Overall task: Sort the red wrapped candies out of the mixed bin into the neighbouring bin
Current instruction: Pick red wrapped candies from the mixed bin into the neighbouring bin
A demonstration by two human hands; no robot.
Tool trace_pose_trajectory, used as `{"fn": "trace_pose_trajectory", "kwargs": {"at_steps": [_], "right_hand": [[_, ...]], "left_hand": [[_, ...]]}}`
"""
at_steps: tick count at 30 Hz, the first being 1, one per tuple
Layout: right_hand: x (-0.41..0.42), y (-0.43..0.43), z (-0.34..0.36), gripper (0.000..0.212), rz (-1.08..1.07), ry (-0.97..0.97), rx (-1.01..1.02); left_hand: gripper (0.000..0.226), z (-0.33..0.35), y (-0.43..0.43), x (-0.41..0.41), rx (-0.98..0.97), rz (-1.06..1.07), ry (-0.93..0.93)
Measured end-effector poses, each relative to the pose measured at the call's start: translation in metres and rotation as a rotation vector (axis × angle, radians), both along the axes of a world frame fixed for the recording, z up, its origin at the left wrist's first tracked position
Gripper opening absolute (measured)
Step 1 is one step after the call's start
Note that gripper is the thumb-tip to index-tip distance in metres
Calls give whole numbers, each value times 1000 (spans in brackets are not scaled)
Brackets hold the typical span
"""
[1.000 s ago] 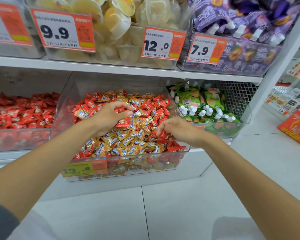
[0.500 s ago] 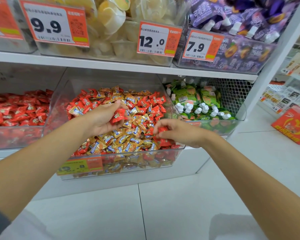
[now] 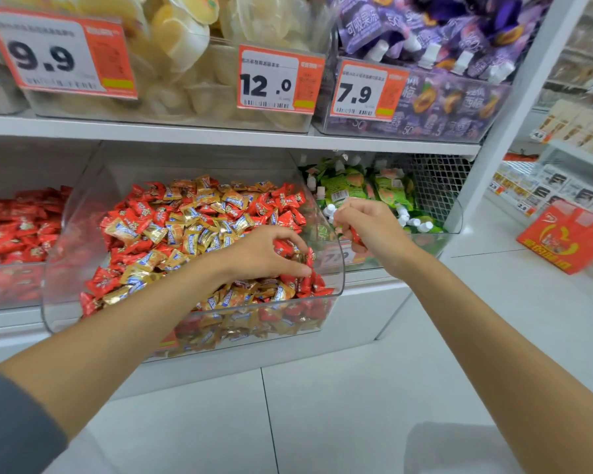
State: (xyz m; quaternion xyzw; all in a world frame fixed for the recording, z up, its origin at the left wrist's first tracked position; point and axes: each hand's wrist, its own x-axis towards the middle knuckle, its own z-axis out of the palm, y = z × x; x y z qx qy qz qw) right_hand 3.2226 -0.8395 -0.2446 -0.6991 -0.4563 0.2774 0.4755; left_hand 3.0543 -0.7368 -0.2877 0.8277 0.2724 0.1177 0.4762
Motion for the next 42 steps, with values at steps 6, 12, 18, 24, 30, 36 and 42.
{"fn": "trace_pose_trajectory", "kwargs": {"at_steps": [6,12,18,24,30,36,42], "right_hand": [[17,-12,-6,20,-12,34,-20],[25,-18,-11,16,-14,31,-54],[21,-15,-11,14,-21,40,-68],[12,-13,-6,15,5,42,-44],[-1,-7,-3,20,48,15,-9],[-12,1,4,20,82,-13,15],[-37,14,-9,30,166,-184,-171]], "left_hand": [[45,-30,0,37,269,-230,218],[48,-44,-3,40,553,-117,223],[25,-38,4,40,428,-211,290],[40,-11,12,25,59,6,44],[67,6,24,3,-246,252,-115],[56,16,27,-23,-392,321,-232],[18,22,32,-54,-383,385,-275]]}}
